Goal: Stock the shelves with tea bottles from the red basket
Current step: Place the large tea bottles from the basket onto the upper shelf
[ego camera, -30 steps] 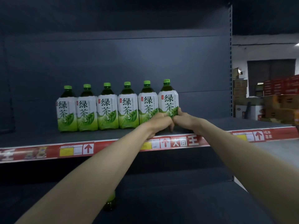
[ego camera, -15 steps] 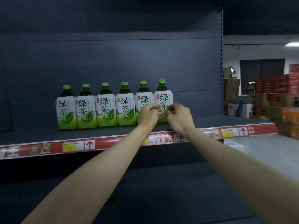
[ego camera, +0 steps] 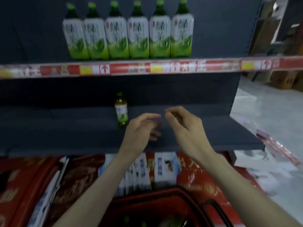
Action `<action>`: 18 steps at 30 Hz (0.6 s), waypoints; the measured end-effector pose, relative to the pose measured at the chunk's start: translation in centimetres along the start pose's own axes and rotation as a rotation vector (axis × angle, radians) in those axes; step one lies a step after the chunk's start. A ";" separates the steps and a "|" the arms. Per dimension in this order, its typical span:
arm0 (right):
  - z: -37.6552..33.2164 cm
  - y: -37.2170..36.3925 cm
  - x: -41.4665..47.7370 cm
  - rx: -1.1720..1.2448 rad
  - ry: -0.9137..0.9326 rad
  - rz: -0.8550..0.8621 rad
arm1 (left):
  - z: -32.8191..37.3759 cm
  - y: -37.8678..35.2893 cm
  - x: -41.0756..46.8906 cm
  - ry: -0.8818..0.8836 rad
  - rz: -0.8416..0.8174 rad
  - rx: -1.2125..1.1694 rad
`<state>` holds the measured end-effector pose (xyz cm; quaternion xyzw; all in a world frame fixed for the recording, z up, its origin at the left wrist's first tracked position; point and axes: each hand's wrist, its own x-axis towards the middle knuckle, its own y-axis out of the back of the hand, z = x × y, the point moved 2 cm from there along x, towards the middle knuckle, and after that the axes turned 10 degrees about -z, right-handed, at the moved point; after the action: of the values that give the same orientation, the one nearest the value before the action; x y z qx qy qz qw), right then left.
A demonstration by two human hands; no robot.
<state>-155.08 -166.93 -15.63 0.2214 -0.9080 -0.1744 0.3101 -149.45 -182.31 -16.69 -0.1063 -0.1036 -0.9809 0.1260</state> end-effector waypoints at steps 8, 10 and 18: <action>10.1 -8.6 -12.4 0.017 -0.261 -0.311 | -13.2 -0.3 -10.6 0.399 0.019 -0.003; 12.5 -9.6 -14.4 -0.013 -0.310 -0.351 | -16.1 -0.5 -12.9 0.502 0.004 0.031; 18.6 -12.8 -20.2 -0.065 -0.539 -0.490 | -26.6 0.4 -19.6 0.829 -0.343 0.246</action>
<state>-148.88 -164.03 -45.13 0.3683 -0.8711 -0.3243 0.0157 -135.70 -184.36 -46.62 0.3293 -0.1760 -0.9277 0.0041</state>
